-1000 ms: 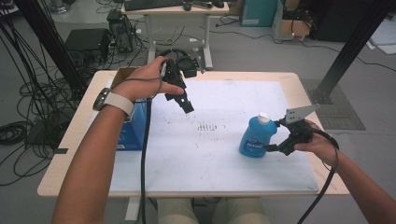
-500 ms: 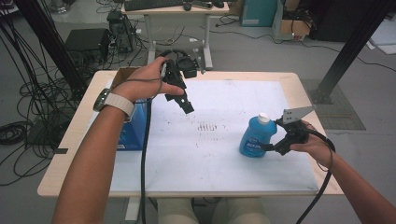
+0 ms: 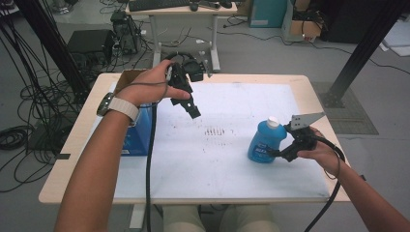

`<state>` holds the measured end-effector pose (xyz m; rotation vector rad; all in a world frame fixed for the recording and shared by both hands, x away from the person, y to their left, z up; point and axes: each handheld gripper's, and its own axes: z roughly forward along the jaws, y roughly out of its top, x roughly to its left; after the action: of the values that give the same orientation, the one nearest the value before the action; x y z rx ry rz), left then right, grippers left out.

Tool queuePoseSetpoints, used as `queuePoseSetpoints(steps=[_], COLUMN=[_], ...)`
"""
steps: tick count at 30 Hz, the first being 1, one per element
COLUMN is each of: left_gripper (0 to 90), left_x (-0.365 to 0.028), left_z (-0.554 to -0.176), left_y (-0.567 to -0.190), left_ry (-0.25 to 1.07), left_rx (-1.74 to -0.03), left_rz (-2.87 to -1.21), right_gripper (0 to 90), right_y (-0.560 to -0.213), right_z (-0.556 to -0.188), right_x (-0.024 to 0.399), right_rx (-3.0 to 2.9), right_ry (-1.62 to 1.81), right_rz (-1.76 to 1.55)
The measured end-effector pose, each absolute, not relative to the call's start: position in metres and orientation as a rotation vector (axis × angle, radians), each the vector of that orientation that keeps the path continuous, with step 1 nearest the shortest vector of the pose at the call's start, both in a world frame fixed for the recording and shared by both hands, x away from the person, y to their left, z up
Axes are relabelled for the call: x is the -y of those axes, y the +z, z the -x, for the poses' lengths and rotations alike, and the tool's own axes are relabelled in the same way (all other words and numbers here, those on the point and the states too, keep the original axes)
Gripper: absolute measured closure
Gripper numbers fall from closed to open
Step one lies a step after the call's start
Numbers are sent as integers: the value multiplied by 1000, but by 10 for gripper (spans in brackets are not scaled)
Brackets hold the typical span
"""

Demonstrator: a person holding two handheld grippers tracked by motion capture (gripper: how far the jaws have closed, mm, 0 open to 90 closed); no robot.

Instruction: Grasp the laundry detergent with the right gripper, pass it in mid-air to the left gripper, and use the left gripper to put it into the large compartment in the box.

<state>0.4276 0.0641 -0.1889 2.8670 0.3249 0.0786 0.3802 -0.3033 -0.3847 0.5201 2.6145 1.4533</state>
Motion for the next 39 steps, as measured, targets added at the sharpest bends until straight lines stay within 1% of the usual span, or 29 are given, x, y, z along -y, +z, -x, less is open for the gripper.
queuePoseSetpoints(steps=[21, 39], left_gripper=[73, 75], left_x=[-65, -65], left_z=[-428, -429], left_y=[-189, -190], left_ry=[79, 80], left_rx=[-326, -335], left_rz=[-2864, -2860], right_gripper=[148, 234], right_y=[-394, -399], right_z=[-381, -383], right_x=[298, 296], right_rx=[-2579, -2564], right_ry=[1516, 1542], right_rz=[-516, -480])
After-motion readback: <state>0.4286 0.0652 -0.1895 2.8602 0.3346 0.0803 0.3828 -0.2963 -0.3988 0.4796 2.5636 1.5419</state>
